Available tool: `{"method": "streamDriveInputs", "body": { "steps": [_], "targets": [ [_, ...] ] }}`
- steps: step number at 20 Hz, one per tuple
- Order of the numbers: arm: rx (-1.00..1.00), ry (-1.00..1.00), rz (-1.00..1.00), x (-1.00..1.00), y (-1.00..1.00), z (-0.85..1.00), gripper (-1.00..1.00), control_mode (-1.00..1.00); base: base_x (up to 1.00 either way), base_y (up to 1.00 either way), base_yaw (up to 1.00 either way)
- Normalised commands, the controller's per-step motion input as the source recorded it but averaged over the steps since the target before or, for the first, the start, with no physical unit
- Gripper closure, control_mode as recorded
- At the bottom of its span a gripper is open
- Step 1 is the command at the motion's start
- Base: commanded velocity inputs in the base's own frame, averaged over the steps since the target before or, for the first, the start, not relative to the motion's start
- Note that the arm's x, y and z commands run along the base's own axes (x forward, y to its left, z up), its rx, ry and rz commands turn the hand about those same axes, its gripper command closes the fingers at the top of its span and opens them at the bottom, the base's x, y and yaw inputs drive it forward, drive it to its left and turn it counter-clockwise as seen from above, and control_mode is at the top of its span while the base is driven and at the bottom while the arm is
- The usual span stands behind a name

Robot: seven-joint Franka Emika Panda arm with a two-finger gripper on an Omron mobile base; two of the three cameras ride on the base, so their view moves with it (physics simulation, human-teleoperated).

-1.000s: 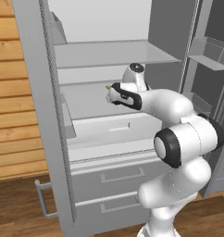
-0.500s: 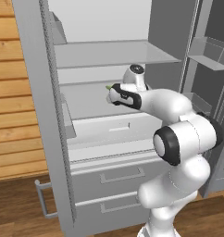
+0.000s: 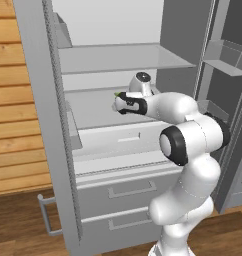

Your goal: Grab a lemon wedge from the fridge and one ice cube from the ice bowl, and put them in the glass of lemonade.

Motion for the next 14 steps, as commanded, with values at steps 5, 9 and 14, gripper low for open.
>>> {"method": "streamDriveInputs", "body": {
  "steps": [5, 9, 14],
  "targets": [
    [0.0, 0.05, 0.0, 0.33, 0.02, 0.0, -1.0, -1.0, 0.0, 0.0, 0.0],
    [0.0, 0.03, 0.0, 0.11, 0.0, -0.09, -1.0, -1.0, 0.0, 0.0, 0.0],
    [0.0, 0.0, 0.0, 0.22, 0.0, -0.22, -1.0, -1.0, 0.0, 0.0, 0.0]
  ]
}}
